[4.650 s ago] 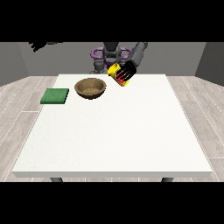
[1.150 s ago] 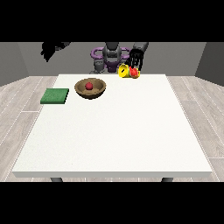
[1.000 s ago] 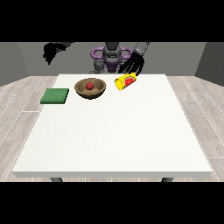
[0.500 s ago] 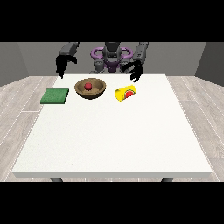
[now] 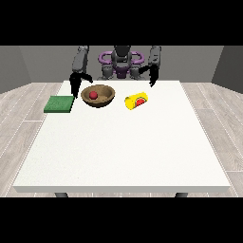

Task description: Pick the cup and pour the ball into the bowl, then pick the bowl and place it on the pad

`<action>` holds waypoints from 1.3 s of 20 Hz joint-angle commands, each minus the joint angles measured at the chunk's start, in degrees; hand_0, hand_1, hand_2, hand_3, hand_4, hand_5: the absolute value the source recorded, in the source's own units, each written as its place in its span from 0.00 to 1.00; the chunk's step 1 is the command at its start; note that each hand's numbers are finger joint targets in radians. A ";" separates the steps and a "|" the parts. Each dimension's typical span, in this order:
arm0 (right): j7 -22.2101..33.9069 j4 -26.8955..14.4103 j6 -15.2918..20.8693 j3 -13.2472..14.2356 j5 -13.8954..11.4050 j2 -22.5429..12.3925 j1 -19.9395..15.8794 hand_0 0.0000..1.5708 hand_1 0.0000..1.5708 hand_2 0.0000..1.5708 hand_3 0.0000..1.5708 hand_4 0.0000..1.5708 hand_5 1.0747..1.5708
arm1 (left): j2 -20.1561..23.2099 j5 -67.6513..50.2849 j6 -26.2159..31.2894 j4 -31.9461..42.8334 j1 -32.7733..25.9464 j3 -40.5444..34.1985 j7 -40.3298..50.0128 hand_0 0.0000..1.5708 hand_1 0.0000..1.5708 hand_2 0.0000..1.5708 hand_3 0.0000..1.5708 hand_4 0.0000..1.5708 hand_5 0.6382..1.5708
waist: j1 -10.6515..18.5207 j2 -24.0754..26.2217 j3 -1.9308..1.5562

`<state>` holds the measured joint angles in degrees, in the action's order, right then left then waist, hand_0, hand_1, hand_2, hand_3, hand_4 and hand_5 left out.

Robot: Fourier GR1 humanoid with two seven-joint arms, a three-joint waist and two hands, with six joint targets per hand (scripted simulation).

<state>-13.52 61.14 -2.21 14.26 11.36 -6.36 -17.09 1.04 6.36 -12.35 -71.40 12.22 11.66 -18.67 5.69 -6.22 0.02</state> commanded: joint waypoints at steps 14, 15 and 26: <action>-21.51 -27.35 -3.67 0.87 -1.12 0.27 -3.19 0.00 0.00 0.00 0.00 0.22 1.00 | 0.73 2.23 4.42 -8.79 -1.86 -1.01 3.80 0.00 0.00 0.00 0.00 0.61 0.84 | 0.92 -1.49 -0.06; -15.86 -27.69 -2.30 1.31 -0.79 -1.98 -6.85 0.00 0.00 0.00 0.00 0.23 1.00 | -0.94 3.91 2.18 -9.33 -2.86 0.62 4.48 0.00 0.00 0.00 0.00 0.61 0.84 | 1.37 -0.32 -0.05; -17.97 -31.12 0.05 7.97 5.75 -0.37 -4.44 1.00 1.00 1.00 0.64 0.53 0.77 | 2.49 2.37 6.51 -12.79 -0.21 -1.37 2.25 0.00 0.00 0.00 0.00 0.61 0.84 | 4.42 -8.19 -0.10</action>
<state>-36.21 35.65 -5.15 19.88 15.65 -6.45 -20.71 2.52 8.70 -6.77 -82.69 11.05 10.43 -15.44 8.01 -9.16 2.11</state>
